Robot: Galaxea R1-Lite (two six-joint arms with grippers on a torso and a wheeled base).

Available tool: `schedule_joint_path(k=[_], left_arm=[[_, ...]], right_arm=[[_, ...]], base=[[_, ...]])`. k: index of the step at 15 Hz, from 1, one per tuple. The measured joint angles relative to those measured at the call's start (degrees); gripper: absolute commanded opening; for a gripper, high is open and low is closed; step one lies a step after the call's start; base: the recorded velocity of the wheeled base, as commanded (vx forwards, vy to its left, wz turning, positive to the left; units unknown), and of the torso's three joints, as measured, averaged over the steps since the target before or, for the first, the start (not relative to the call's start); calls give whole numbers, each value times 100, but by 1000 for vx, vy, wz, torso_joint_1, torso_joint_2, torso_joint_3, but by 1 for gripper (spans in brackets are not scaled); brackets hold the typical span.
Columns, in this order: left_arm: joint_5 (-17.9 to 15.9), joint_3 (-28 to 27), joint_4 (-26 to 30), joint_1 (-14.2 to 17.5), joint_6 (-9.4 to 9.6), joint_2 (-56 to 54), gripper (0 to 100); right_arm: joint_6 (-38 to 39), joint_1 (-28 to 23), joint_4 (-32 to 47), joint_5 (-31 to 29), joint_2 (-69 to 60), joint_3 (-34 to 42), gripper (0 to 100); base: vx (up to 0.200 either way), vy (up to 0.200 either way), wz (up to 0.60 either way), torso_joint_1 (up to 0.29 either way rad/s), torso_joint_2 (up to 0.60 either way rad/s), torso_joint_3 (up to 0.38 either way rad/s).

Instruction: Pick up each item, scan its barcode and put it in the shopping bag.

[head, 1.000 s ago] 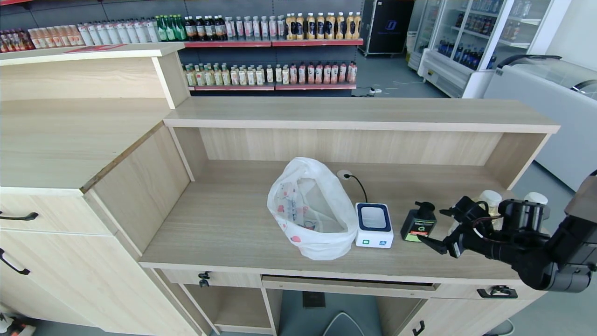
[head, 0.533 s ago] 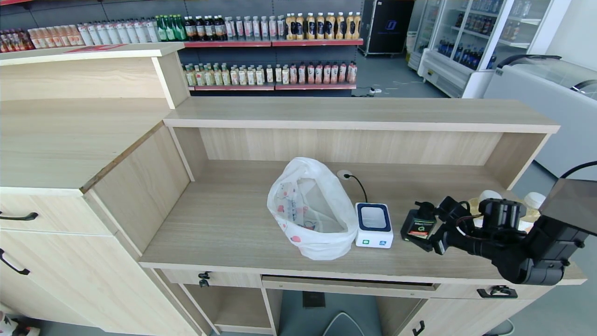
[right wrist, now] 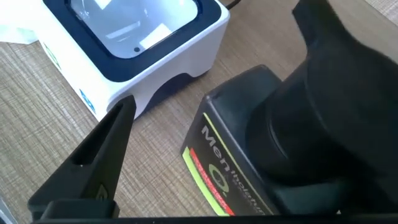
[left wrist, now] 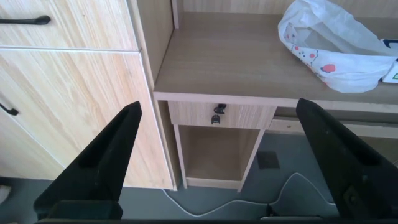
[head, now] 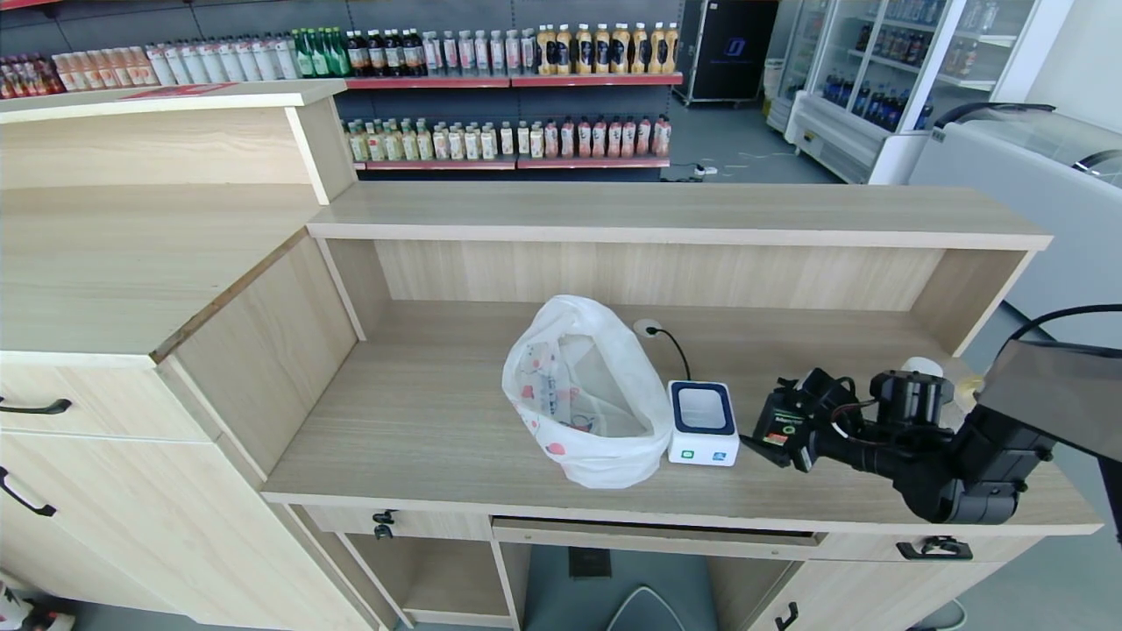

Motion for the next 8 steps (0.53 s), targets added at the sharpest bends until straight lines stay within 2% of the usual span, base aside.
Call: schedule_joint_path(k=[3, 4, 8], left_arm=[[0, 0, 0, 0, -2, 0, 100], [0, 0, 0, 2, 0, 0, 100], [0, 0, 0, 2, -2, 0, 100]], right_arm=[[-5, 71, 5, 0, 80, -11, 100], [-7, 90, 2, 0, 99, -11, 0], [6, 118, -39, -12, 110, -11, 0]], base=[[0, 0, 0, 0, 0, 0], [0, 0, 0, 0, 0, 0], [0, 0, 0, 0, 0, 0]])
